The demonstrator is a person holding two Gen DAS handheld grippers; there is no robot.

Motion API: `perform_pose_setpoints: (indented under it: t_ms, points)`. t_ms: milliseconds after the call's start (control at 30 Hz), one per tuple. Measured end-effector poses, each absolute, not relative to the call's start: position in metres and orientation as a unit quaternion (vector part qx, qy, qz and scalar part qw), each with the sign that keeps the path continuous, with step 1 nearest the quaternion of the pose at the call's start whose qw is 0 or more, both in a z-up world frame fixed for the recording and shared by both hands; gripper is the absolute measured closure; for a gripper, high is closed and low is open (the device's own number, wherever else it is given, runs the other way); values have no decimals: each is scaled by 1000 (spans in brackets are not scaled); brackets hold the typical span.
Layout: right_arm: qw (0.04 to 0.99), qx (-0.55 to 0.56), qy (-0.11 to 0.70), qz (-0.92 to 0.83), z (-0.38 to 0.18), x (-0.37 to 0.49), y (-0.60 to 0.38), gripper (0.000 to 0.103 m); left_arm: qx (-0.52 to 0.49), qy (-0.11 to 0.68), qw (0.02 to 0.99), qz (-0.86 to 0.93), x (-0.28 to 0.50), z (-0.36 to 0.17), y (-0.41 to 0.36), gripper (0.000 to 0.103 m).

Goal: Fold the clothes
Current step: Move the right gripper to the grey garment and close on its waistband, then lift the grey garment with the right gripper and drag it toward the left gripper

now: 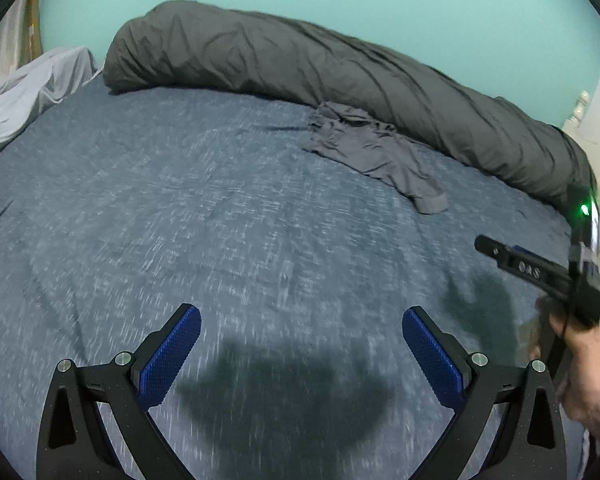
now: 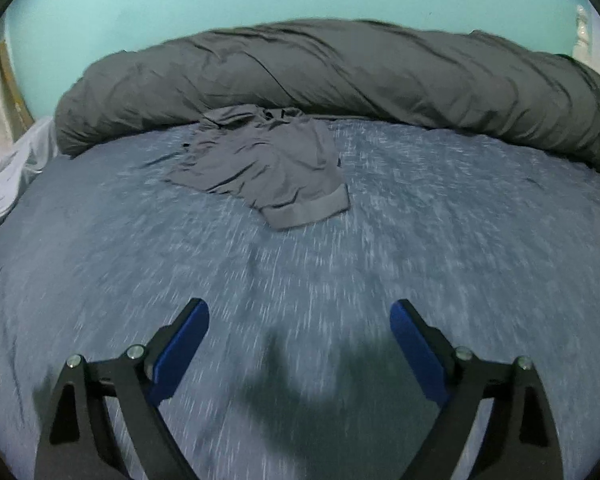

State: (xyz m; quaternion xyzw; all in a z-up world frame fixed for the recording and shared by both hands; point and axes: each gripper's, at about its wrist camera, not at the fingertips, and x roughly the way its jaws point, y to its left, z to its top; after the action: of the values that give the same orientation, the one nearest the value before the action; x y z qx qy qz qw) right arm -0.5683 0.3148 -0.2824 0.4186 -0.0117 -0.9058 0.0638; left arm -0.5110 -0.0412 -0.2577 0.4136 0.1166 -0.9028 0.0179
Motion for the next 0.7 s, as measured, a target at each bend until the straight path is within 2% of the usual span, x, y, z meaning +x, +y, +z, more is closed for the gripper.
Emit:
perform_pose_setpoints:
  t_ms: [133,200,267,333,433,500,567,700]
  points:
    - [56,433,9,-899,-301,-615,302,13,423,126,17,-897,-530,-271,-49,0]
    - [60,441,12,-895,-310,-635,296,21,426,129,16,-895,-536,-277,-53,0]
    - [63,445,19,-893,-318,-650,289,24,428,129,15,-894,-538,-283,-57,0]
    - [72,448,32,-890,-326,-663,280,32,431,130,13,-893,-537,-288,-60,0]
    - [86,457,54,-884,-336,-676,270,62,432,129,9,-893,-530,-295,-64,0]
    - [96,458,63,-881,-340,-681,265,90,431,125,9,-894,-525,-298,-65,0]
    - [101,448,67,-886,-336,-675,263,98,431,124,7,-894,-516,-301,-67,0]
    - [120,425,60,-895,-322,-642,263,100,431,132,6,-893,-495,-303,-68,0]
